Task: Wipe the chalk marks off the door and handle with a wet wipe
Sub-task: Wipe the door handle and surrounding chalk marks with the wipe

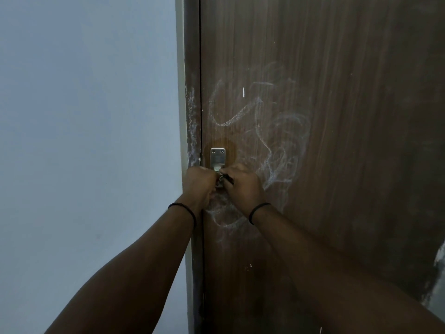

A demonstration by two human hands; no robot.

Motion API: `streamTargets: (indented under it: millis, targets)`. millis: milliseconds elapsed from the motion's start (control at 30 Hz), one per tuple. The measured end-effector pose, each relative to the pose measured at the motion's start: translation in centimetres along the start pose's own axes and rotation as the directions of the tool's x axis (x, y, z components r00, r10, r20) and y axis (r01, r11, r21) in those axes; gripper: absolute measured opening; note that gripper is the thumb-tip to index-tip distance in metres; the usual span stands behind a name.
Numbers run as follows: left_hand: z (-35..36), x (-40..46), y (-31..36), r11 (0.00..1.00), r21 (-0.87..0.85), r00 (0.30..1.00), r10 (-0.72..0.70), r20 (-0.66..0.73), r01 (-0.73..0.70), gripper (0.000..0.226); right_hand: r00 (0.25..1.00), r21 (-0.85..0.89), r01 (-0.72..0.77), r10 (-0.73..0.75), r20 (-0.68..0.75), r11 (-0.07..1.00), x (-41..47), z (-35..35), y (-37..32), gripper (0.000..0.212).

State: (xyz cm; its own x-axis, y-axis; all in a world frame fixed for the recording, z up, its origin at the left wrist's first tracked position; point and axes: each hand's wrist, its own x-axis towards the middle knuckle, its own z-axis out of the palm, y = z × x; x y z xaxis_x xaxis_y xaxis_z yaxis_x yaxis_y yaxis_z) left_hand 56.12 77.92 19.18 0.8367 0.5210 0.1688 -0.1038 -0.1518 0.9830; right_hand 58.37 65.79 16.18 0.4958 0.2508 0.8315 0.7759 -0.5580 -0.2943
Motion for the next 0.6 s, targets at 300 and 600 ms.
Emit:
streamTargets:
  millis: [300, 600]
  targets:
    - [-1.3, -0.4, -1.1, 0.982, 0.149, 0.988, 0.129, -0.089, -0.115, 0.013, 0.948, -0.043, -0.31, 0.305, -0.092, 0.95, 1.7, -2.3, 2.2, 0.015]
    - [-0.3, -0.5, -1.4, 0.931, 0.272, 0.949, 0.287, -0.129, -0.244, 0.004, 0.88, -0.239, -0.227, 0.304, 0.365, 0.944, 5.5, -1.1, -2.0, 0.025]
